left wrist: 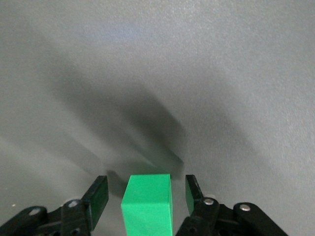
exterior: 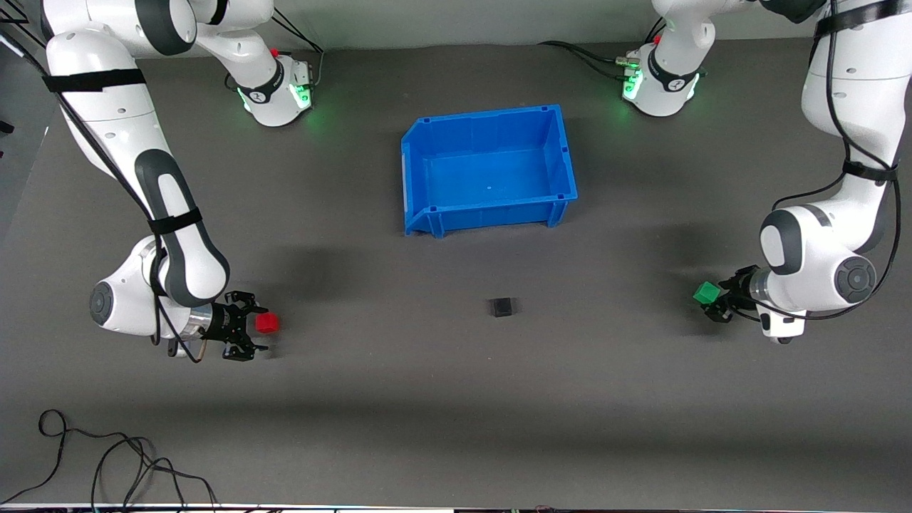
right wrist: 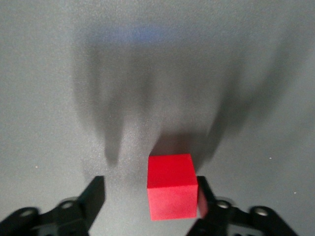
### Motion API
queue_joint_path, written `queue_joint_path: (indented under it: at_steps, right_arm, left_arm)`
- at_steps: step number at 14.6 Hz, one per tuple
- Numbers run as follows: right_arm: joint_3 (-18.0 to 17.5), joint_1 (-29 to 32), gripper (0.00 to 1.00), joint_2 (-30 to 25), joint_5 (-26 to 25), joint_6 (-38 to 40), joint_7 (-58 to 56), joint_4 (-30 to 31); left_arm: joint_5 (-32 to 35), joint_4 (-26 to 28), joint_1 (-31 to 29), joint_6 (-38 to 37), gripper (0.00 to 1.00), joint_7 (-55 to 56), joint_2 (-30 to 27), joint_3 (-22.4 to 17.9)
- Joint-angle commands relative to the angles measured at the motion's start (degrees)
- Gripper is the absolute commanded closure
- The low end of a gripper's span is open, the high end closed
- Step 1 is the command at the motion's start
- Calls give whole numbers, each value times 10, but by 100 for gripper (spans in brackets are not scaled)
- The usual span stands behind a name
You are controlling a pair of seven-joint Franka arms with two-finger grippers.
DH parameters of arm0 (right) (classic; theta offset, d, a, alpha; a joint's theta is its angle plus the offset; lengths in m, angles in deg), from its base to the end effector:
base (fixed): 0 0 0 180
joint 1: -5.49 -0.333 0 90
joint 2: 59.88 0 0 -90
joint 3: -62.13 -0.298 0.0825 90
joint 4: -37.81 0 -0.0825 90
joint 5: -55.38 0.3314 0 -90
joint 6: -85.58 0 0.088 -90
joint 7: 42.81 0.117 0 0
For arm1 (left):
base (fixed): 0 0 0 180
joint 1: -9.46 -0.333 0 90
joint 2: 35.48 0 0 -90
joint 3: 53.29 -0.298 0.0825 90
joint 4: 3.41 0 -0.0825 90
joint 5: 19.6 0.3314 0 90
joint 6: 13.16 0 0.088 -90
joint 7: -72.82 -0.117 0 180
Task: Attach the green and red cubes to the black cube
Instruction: 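Grasp the red cube with the right gripper while the left gripper grasps green, then carry the red cube toward the black cube while the left gripper carries green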
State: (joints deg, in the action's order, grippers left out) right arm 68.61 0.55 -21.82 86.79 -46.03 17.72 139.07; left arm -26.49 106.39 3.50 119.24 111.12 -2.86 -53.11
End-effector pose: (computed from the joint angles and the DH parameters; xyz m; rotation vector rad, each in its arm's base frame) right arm 0.6024 0.0038 0.1954 -2.1662 1.9327 0.3755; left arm 0.5615 0.0536 0.1968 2.8155 1.2889 -0.2966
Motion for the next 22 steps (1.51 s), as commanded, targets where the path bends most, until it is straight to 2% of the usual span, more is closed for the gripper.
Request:
queue_joint_path:
  at_steps: [1,2,4,6,9,13,16,19,22]
  right_arm:
    - [2,-1,59,2,17,-1,-21,-2]
    - [2,-1,64,2,17,-1,-22,-2]
    - [2,-1,68,2,16,-1,-22,-2]
    - [2,-1,69,0,17,-1,-21,-2]
    - [3,-5,69,-16,17,34,-9,-10]
    - [1,-22,69,-43,16,64,45,-29]
    - [5,-82,69,-47,11,80,132,-66]
    - [5,-142,68,-39,11,80,187,-92]
    - [2,-186,68,-18,17,76,203,-124]
  left_arm:
    - [-2,0,6,8,46,27,-2,-4]
    - [-1,0,6,7,57,27,-2,-5]
    - [34,-1,6,0,89,28,-2,-4]
    - [43,-5,8,-7,100,29,-3,-4]
    - [43,-32,10,-29,100,32,-6,-4]
    - [28,-127,23,-140,100,74,-3,2]
    - [-20,-143,63,-141,100,197,3,8]
    - [-22,-153,112,-138,100,305,14,8]
    - [-22,-182,160,-128,100,417,55,9]
